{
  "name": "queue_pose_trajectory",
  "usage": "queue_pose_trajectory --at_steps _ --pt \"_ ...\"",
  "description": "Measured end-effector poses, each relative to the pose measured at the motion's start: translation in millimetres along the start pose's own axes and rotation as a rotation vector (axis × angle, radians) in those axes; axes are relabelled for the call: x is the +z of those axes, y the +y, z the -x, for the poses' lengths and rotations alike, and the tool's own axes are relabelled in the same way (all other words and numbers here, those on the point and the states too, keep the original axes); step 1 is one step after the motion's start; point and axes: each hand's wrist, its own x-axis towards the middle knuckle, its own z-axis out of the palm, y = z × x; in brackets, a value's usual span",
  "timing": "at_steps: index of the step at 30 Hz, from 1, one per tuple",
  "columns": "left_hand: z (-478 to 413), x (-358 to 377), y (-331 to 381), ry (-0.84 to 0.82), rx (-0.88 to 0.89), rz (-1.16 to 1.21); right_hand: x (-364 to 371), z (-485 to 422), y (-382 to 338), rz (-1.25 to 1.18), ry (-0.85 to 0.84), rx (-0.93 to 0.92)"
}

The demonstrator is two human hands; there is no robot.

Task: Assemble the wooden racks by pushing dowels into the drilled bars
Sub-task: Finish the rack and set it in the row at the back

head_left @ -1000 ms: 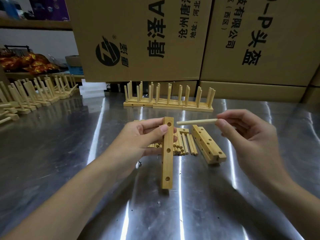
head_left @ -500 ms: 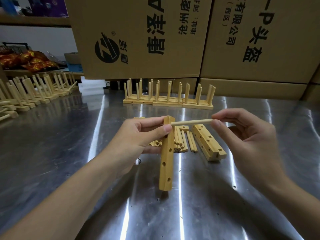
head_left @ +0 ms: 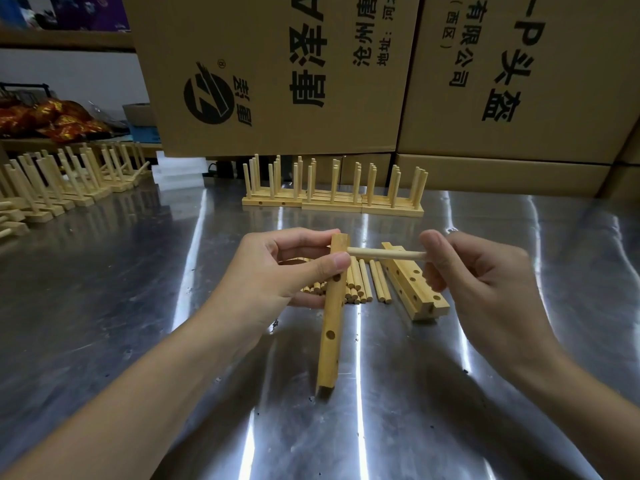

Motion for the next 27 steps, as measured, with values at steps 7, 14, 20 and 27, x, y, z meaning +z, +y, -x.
queue_pose_trajectory --at_steps 7,14,20,27 --pt "0.2 2.7 -2.0 0.007 0.010 -0.012 2.7 1.4 2.7 -0.049 -0.041 0.144" --pt "-0.9 -0.4 -3.2 0.015 0.001 -0.008 -1.2 -0.2 3.5 0.019 -0.176 0.076" --pt "1.4 4.9 -5.1 0.008 0.040 -0.004 1.5 -2.0 -2.6 -0.229 -0.195 0.279" --pt "0.9 7.3 -5.0 0.036 0.028 0.055 0.8 -6.7 -2.9 -0.237 -0.235 0.325"
